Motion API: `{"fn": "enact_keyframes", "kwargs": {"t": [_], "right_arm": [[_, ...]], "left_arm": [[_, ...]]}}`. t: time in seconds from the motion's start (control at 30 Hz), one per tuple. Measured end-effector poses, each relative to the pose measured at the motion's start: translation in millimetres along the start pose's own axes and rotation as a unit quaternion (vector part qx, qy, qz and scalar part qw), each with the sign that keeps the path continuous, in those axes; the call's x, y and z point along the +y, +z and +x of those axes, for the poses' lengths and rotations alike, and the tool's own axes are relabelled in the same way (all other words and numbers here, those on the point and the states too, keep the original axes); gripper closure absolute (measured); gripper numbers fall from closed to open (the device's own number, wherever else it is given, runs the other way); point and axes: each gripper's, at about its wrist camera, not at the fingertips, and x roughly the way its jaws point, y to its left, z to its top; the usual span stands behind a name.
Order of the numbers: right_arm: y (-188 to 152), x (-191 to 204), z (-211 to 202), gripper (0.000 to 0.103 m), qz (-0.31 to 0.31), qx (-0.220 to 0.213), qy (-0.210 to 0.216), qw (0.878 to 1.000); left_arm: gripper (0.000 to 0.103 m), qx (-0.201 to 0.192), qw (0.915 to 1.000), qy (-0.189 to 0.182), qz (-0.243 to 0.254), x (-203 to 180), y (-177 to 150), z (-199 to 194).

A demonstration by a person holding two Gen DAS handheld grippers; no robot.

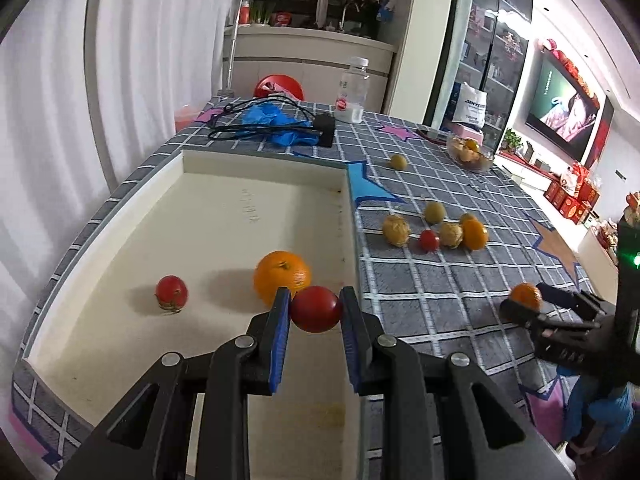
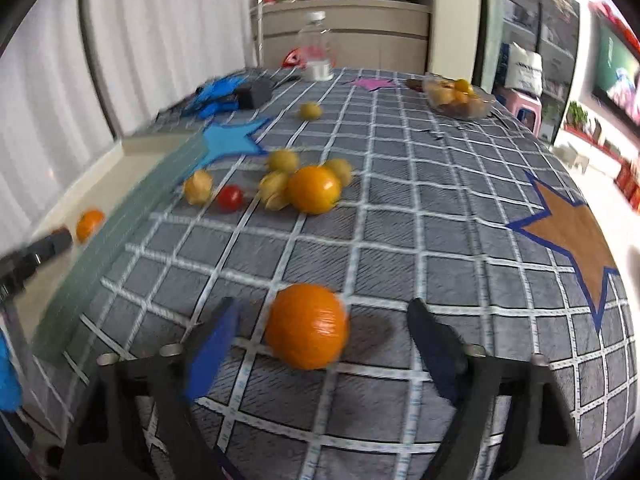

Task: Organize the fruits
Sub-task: 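Carry the tomato into the tray and open the left tool while the right tool carries the orange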

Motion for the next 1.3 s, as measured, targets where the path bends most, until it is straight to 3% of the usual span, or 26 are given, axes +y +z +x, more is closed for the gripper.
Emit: {"fn": "enact_keyframes", "kwargs": {"t": [0.03, 0.1, 0.37, 0.7, 0.77, 0.8, 0.83, 0.87, 0.93, 1.0, 1.07, 1.1, 1.17, 1.23, 1.27, 1.3], "right_arm": [[0, 3, 2, 0.059, -0.007, 0.003, -0.009, 1.0], [0, 2, 2, 0.063, 0.002, 0.001, -0.01, 1.0], [20, 12, -5, 0.065, 0.033, 0.004, 0.036, 0.999], [69, 92, -1, 0.065, -0.022, 0.001, 0.1, 0.995], [73, 104, 1, 0.053, -0.039, 0.006, 0.084, 0.996], [73, 107, 1, 0.025, -0.049, 0.007, 0.071, 0.996], [71, 108, 0, 0.005, -0.054, 0.001, 0.054, 0.997], [67, 106, -4, 0.004, -0.058, -0.012, 0.035, 0.998], [57, 101, -7, 0.004, -0.066, -0.013, 0.019, 0.998], [41, 92, -5, 0.004, -0.064, 0.003, 0.006, 0.998], [22, 81, 0, 0.005, -0.052, 0.024, 0.004, 0.998], [15, 77, 2, 0.006, -0.044, 0.031, 0.009, 0.999], [2, 72, 0, 0.021, -0.025, 0.034, 0.039, 0.998], [-3, 76, 1, 0.052, -0.031, 0.033, 0.035, 0.998], [-5, 82, 0, 0.061, -0.044, 0.023, 0.025, 0.998], [-5, 86, 0, 0.063, -0.05, 0.022, 0.032, 0.998]], "left_arm": [[0.076, 0.001, 1.0, 0.002, -0.002, 3, 1, 0], [0.076, 0.001, 0.9999, 0.006, -0.008, 9, 2, 2], [0.076, 0.005, 0.9994, 0.01, -0.032, 32, 4, 10], [0.076, 0.004, 0.9982, 0.019, -0.057, 64, 2, 12], [0.076, 0.004, 0.9978, 0.025, -0.061, 70, 1, 11], [0.076, 0.003, 0.9978, 0.026, -0.061, 72, 1, 10], [0.075, 0.003, 0.9979, 0.026, -0.06, 73, 0, 10], [0.074, 0.003, 0.998, 0.027, -0.057, 74, -1, 11], [0.06, 0.003, 0.9983, 0.026, -0.052, 74, -2, 11], [0.048, 0.002, 0.9983, 0.023, -0.052, 76, -2, 12], [0.042, -0.002, 0.9983, 0.021, -0.053, 76, -2, 10], [0.038, -0.004, 0.9983, 0.021, -0.054, 76, -1, 9], [0.03, -0.011, 0.9982, 0.02, -0.056, 76, 1, 8], [0.029, -0.012, 0.9981, 0.021, -0.057, 76, 2, 8], [0.029, -0.011, 0.9981, 0.021, -0.057, 76, 2, 8], [0.029, -0.011, 0.9981, 0.021, -0.058, 76, 1, 8]]}}
